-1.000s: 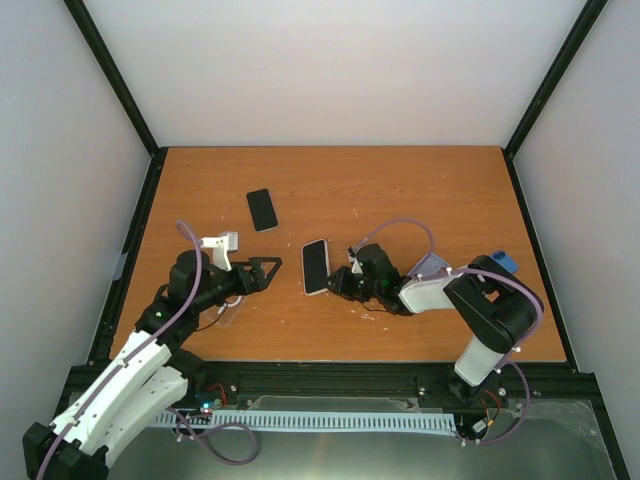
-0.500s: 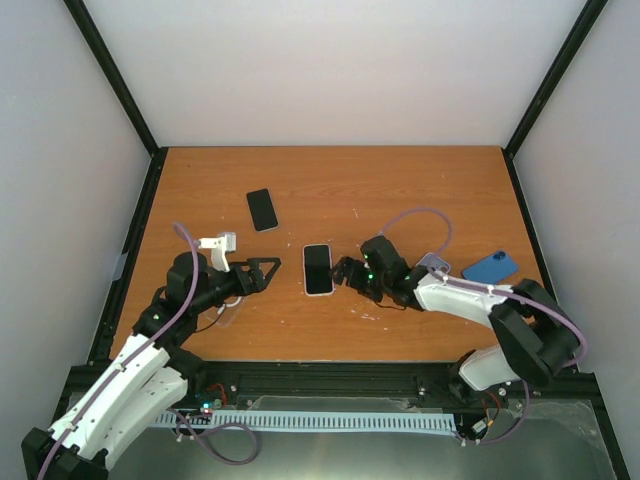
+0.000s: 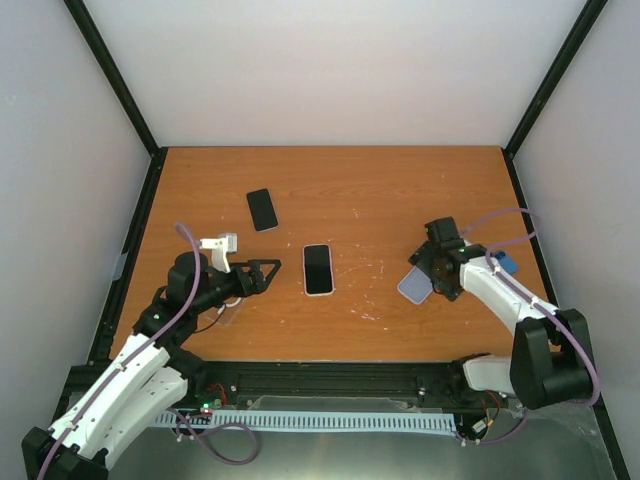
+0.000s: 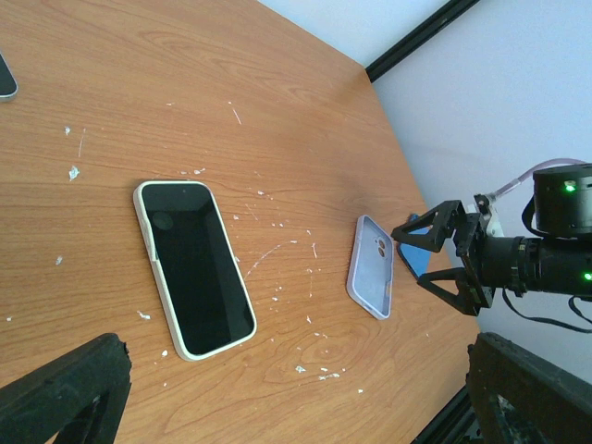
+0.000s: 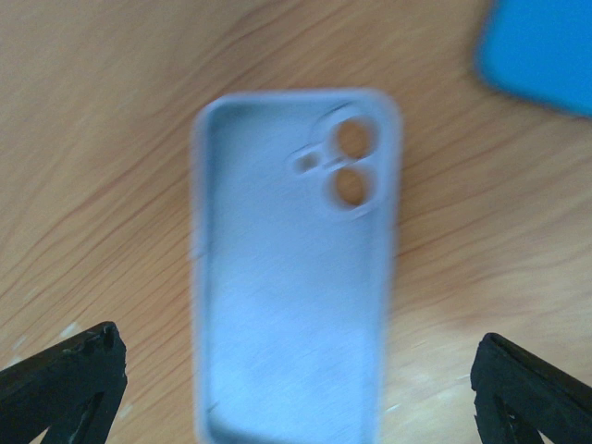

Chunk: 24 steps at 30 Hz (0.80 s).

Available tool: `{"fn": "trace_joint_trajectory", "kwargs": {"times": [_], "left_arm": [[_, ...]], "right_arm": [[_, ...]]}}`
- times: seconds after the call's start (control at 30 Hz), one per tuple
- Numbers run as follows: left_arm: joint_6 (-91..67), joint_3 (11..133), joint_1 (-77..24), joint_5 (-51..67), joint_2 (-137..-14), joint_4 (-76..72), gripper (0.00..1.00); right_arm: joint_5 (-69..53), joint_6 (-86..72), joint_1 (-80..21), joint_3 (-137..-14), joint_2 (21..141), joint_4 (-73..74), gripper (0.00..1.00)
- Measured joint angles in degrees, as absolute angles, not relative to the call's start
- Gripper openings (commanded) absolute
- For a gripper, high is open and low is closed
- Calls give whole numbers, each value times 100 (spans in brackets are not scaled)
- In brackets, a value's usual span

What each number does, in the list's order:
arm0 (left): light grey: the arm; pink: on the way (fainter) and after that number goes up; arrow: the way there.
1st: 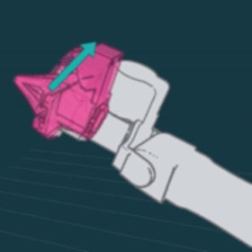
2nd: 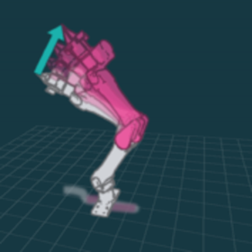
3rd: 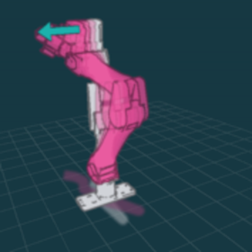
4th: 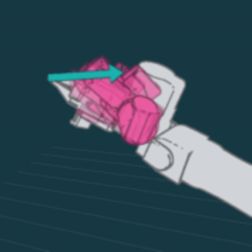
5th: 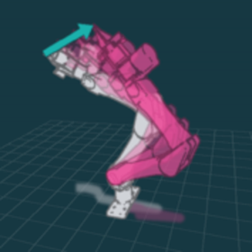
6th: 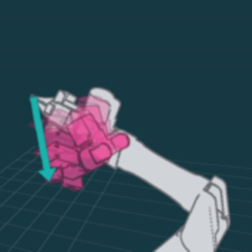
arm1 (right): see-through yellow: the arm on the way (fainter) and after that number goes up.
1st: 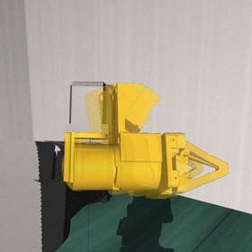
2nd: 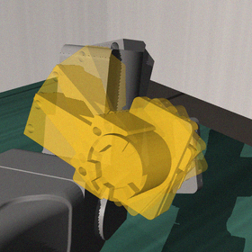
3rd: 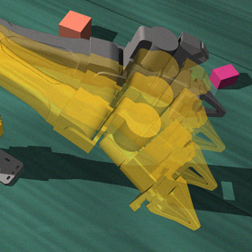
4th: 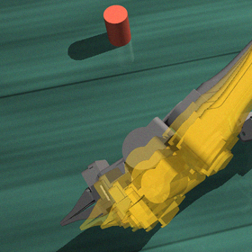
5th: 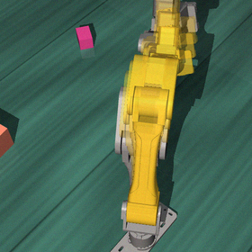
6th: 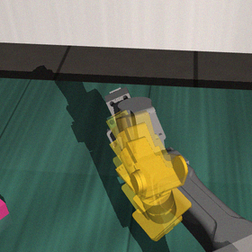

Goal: Put the phone into the phone case

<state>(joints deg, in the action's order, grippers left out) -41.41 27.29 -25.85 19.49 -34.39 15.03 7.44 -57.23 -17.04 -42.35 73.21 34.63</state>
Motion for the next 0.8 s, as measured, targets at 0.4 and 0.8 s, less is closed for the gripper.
{"fn": "trace_joint_trajectory", "kwargs": {"times": [0.4,0.8], "left_arm": [[-4134,2722,-2585,2018,-3483,1494,99],[-4075,2714,-2585,2014,-3524,1487,99]], "right_arm": [[1507,-4923,270,-4534,8501,3752,95],[1509,-4567,869,-5030,9417,3444,96]]}}
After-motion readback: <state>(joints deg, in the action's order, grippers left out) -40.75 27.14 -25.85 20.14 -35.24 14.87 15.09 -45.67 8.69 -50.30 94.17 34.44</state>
